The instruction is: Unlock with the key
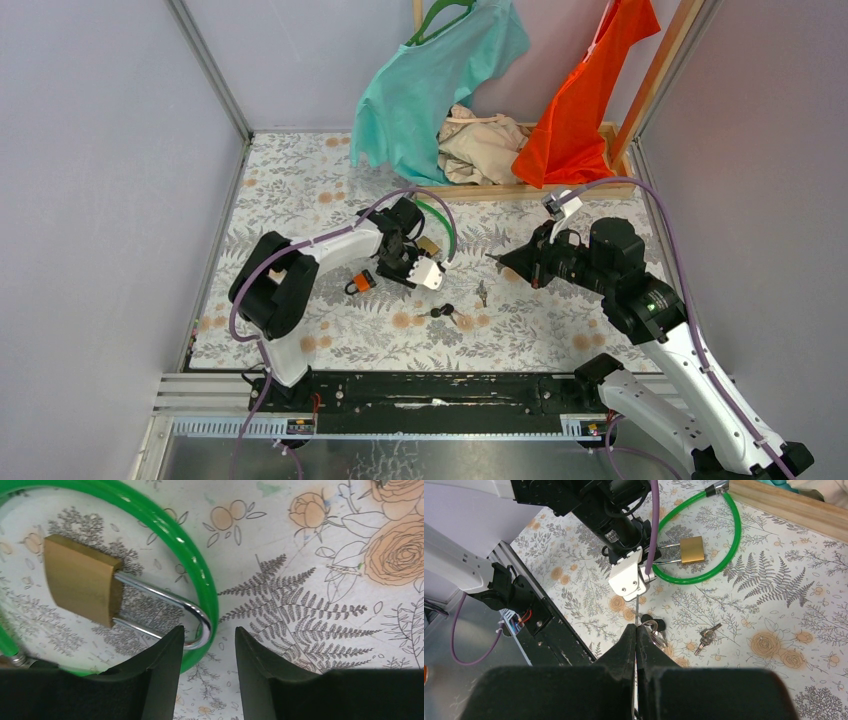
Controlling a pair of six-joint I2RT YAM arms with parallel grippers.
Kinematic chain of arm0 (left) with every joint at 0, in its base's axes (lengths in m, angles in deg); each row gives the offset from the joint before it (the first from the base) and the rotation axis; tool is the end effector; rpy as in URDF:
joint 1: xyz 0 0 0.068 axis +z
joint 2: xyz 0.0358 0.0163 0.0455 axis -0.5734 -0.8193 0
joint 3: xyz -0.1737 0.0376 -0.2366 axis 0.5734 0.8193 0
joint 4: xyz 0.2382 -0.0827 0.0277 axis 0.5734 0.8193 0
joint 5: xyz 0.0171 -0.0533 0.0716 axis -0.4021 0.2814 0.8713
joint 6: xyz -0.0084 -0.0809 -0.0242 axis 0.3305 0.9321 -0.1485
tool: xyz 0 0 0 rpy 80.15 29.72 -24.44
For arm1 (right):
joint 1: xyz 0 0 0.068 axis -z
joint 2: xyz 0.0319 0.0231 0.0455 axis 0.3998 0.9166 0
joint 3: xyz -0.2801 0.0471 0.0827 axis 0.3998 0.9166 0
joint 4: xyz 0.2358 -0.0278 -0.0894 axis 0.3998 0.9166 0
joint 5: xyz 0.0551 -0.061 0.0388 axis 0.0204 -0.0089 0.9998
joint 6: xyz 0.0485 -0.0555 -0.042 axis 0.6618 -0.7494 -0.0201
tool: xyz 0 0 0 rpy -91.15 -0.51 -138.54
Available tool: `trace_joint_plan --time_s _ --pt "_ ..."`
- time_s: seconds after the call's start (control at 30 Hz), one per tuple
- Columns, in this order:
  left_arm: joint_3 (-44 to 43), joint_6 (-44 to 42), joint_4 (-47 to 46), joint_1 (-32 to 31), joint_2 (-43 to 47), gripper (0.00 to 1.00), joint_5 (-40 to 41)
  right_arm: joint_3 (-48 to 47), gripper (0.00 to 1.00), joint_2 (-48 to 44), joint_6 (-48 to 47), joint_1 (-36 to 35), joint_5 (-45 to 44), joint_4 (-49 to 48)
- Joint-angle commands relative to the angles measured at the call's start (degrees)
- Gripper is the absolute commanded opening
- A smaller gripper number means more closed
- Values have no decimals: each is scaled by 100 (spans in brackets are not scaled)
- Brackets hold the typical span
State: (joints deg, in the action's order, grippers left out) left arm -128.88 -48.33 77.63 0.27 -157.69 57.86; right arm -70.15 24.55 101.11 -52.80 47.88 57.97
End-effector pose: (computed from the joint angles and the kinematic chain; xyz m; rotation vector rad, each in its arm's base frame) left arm 0.2692 -0.2093 0.1595 2.4045 1.4912 -0.2090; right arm 0.1300 0.1060 0.3693 -0.5822 1.7819 0.8543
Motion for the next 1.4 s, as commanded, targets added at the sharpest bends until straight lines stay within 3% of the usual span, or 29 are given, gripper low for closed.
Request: trace_joint_plan --time_s 0.0,0.23,0.67,1.13,1.37 --pt "157 -155 -255 19 -57 48 16 -233 0 -52 -70 21 -171 -120" --pt "243 -41 -537 27 -178 41 172 -232 0 -58 -42 23 -154 -132" --pt "165 343 -402 -1 -2 9 229 -211 0 -138 -33 22 -179 -113" --pt "-287 1133 423 -149 549 8 152 -219 0 -187 -13 23 -145 -148" --pt "112 1451 105 -212 391 14 140 -163 0 -269 53 23 -128 -149"
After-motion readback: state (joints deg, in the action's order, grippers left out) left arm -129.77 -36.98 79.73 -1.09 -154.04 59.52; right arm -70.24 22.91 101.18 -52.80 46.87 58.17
